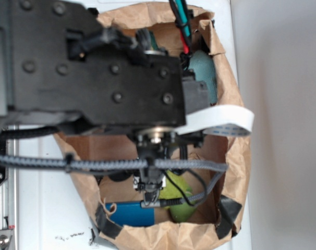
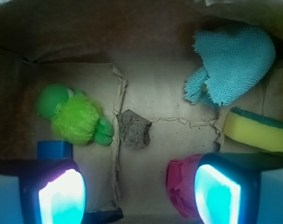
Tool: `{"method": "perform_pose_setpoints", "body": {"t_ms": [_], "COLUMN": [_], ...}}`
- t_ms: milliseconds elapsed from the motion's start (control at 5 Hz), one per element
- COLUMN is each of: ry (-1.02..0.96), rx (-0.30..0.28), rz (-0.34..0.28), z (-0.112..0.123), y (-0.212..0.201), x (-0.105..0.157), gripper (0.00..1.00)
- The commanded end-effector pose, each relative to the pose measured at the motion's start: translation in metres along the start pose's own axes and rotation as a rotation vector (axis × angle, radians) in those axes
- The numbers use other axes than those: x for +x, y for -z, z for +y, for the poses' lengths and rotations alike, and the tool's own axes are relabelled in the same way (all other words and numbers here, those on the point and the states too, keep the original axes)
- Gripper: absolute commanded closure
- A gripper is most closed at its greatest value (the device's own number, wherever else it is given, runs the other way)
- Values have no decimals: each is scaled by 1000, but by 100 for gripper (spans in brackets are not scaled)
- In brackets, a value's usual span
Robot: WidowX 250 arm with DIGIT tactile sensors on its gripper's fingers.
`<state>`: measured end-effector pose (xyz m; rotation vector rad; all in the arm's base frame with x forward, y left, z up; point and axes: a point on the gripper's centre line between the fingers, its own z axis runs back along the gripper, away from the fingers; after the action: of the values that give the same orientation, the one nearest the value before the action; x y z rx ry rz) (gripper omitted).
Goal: Grab the rock.
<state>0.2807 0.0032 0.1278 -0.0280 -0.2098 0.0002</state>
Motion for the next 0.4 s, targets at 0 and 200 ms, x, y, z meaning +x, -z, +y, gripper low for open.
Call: {"method": "perform_pose_setpoints", "body": {"t_ms": [0, 200], "ry": [8, 218], "rx": [4, -12], "rz": [-31, -64], "z": [0, -8], "y": [-8, 11], "x": [5, -7], "gripper": [0, 0]}}
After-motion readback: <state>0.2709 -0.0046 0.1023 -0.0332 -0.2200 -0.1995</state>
